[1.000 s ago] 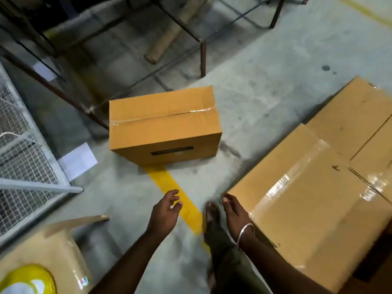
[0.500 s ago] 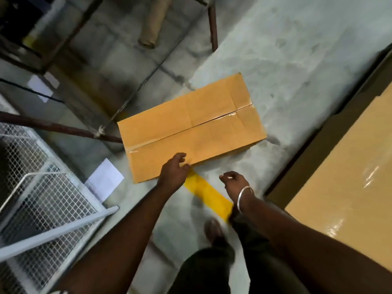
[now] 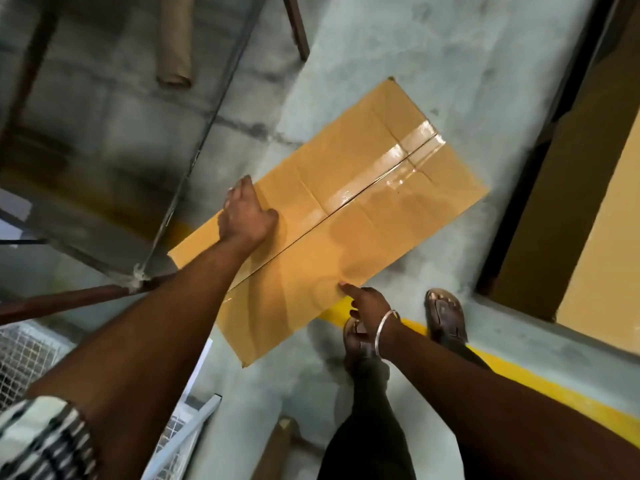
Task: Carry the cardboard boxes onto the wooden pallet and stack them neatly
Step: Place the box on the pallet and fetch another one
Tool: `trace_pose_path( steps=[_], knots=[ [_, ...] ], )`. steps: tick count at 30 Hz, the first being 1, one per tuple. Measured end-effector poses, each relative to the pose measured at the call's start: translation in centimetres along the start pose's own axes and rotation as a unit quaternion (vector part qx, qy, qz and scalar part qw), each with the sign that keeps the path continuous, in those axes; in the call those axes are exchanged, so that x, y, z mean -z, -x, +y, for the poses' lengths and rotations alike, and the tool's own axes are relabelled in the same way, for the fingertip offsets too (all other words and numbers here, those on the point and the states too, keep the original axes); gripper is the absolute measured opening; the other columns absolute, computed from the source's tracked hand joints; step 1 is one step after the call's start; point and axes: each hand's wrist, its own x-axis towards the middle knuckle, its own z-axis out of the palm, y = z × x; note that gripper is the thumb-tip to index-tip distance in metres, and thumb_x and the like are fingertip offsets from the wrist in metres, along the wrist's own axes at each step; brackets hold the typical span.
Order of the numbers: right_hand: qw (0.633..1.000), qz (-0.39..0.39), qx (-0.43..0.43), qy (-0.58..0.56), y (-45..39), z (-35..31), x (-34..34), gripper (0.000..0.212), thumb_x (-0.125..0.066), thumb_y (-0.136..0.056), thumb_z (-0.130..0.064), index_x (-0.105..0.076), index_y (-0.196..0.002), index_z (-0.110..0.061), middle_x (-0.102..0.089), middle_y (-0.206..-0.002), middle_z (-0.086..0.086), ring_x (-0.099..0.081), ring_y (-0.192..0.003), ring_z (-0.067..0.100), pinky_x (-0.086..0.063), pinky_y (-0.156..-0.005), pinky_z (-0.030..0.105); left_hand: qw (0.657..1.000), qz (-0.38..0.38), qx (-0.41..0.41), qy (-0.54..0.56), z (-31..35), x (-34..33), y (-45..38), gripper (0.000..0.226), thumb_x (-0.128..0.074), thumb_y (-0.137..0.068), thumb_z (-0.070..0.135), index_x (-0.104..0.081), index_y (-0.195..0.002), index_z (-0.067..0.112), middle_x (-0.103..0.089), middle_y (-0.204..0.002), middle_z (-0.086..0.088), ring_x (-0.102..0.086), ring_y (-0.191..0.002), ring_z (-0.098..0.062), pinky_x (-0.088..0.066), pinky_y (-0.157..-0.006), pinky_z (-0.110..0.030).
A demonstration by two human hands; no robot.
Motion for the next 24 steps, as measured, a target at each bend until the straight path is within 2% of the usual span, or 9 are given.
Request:
trace_pose_path(
  steps=[2, 6, 8, 11, 14, 15, 18, 21, 24],
  knots=[
    [0.999, -0.009, 0.006, -0.030, -0.8, 0.3, -1.3, 0.053, -0.070, -0.077, -0.045, -0.055, -0.123, -0.023, -0.057, -0.125, 0.001, -0.051, -0.115, 0.028, -0.045, -0.078, 0.040, 0.999, -0.036, 0.038, 0.016, -1.1, 0.3, -1.3, 0.082, -0.063, -0.077, 0.042, -0.029, -0.149, 0.021, -0.039, -0.150, -0.011, -0.038, -0.136, -0.036, -0.036, -0.110, -0.051],
    [0.996, -0.005, -0.032, -0.088, 1.0, 0.3, -2.3, 0.045, -0.067, -0.079, -0.040, -0.054, -0.122, -0.039, -0.056, -0.112, -0.017, -0.048, -0.116, 0.025, -0.042, -0.085, 0.046, 0.994, -0.083, 0.046, 0.052, -2.7, 1.2, -1.5, 0.072, -0.059, -0.066, 0.039, -0.043, -0.136, 0.035, -0.048, -0.137, -0.005, -0.049, -0.122, -0.037, -0.038, -0.105, -0.055],
    [0.993, -0.007, -0.022, -0.112, 2.6, 0.5, -2.0, 0.051, -0.071, -0.072, -0.043, -0.056, -0.121, -0.040, -0.060, -0.119, -0.013, -0.051, -0.115, 0.025, -0.042, -0.087, 0.045, 0.993, -0.096, 0.038, 0.064, -2.4, 2.2, -0.2, 0.070, -0.063, -0.066, 0.036, -0.045, -0.134, 0.037, -0.049, -0.137, -0.004, -0.050, -0.121, -0.037, -0.038, -0.106, -0.054],
    [0.988, 0.003, -0.001, -0.154, 7.3, -0.2, -1.2, 0.051, -0.071, -0.077, -0.038, -0.053, -0.125, -0.032, -0.064, -0.108, -0.002, -0.057, -0.091, 0.025, -0.043, -0.076, 0.037, 0.992, -0.093, 0.013, 0.084, -1.6, 4.5, 2.9, 0.070, -0.067, -0.067, 0.034, -0.047, -0.134, 0.036, -0.049, -0.137, -0.004, -0.051, -0.120, -0.033, -0.039, -0.106, -0.051],
    [0.978, 0.016, 0.048, -0.200, 13.6, -1.2, 0.5, 0.029, -0.057, -0.096, -0.019, -0.049, -0.123, -0.026, -0.061, -0.107, 0.016, -0.055, -0.082, 0.030, -0.038, -0.065, 0.029, 0.990, -0.072, -0.008, 0.120, -0.1, 8.1, 6.8, 0.075, -0.064, -0.061, 0.042, -0.049, -0.134, 0.033, -0.051, -0.135, -0.005, -0.054, -0.119, -0.030, -0.041, -0.103, -0.049],
    [0.976, 0.016, 0.070, -0.204, 15.8, -1.6, 1.1, 0.030, -0.056, -0.097, -0.018, -0.048, -0.124, -0.030, -0.060, -0.113, 0.020, -0.056, -0.085, 0.031, -0.038, -0.064, 0.029, 0.989, -0.064, -0.012, 0.134, 0.4, 9.4, 8.2, 0.077, -0.062, -0.059, 0.044, -0.051, -0.134, 0.032, -0.052, -0.135, -0.004, -0.054, -0.119, -0.029, -0.043, -0.102, -0.049],
    [0.967, 0.025, 0.152, -0.205, 21.7, -2.7, 2.8, 0.042, -0.059, -0.095, -0.019, -0.046, -0.128, -0.040, -0.067, -0.113, -0.001, -0.065, -0.094, 0.023, -0.051, -0.070, 0.037, 0.982, -0.047, 0.008, 0.180, 2.4, 13.1, 13.1, 0.072, -0.062, -0.059, 0.050, -0.057, -0.128, 0.030, -0.057, -0.129, -0.001, -0.057, -0.114, -0.028, -0.046, -0.100, -0.046],
    [0.949, 0.033, 0.231, -0.213, 27.4, -3.7, 5.2, 0.045, -0.063, -0.092, -0.017, -0.049, -0.130, -0.036, -0.068, -0.119, 0.010, -0.067, -0.104, 0.035, -0.055, -0.088, 0.056, 0.964, -0.053, 0.016, 0.261, 4.1, 15.6, 18.7, 0.058, -0.064, -0.057, 0.047, -0.064, -0.113, 0.030, -0.065, -0.113, 0.001, -0.064, -0.098, -0.025, -0.051, -0.093, -0.043],
    [0.933, 0.051, 0.296, -0.201, 32.2, -4.9, 8.8, 0.055, -0.060, -0.091, -0.009, -0.044, -0.139, -0.031, -0.062, -0.125, 0.018, -0.066, -0.102, 0.038, -0.058, -0.076, 0.048, 0.946, -0.072, -0.008, 0.317, 5.1, 15.5, 22.2, 0.061, -0.069, -0.054, 0.047, -0.065, -0.112, 0.028, -0.069, -0.109, -0.002, -0.068, -0.095, -0.024, -0.054, -0.091, -0.046]
  ],
)
